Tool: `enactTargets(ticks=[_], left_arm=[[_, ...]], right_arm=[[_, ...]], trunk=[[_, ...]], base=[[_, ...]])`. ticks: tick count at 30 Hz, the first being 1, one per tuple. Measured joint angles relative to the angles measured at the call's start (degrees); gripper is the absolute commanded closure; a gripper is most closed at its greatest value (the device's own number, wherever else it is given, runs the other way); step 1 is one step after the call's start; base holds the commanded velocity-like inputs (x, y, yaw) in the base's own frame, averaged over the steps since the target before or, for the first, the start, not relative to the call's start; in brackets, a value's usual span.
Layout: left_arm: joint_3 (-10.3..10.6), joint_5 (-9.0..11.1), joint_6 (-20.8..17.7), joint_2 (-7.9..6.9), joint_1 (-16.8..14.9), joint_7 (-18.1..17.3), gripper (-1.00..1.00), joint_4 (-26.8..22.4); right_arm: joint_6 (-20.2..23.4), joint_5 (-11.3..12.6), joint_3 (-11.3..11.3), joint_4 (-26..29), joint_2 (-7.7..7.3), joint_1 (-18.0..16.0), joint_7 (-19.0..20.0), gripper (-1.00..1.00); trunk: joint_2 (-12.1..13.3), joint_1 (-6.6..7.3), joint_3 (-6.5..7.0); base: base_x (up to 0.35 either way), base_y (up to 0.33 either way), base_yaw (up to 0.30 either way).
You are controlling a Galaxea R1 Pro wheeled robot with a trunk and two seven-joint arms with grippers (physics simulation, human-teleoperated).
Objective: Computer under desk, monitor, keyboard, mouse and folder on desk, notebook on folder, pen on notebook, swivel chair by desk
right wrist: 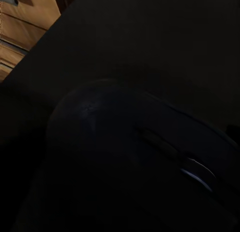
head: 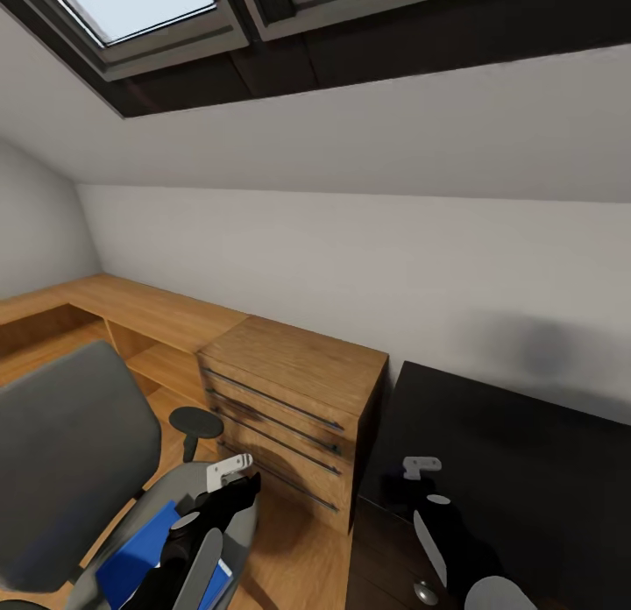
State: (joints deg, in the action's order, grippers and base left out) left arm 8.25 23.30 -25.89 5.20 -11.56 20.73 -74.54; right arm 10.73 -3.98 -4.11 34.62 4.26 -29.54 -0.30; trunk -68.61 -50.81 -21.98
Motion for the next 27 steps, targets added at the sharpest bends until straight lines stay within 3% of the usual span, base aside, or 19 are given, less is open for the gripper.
enactTargets(ticks=[27], left_arm=[[0.26, 0.00, 0.00, 0.08, 0.00, 0.00, -1.00, 0.00]], right_arm=[[-5.71, -0.05, 0.86, -2.66, 0.46, -0.01, 0.44, 1.00]], trunk=[[0.00, 0.00, 0.00]], base=[[0.000, 0.000, 0.000]])
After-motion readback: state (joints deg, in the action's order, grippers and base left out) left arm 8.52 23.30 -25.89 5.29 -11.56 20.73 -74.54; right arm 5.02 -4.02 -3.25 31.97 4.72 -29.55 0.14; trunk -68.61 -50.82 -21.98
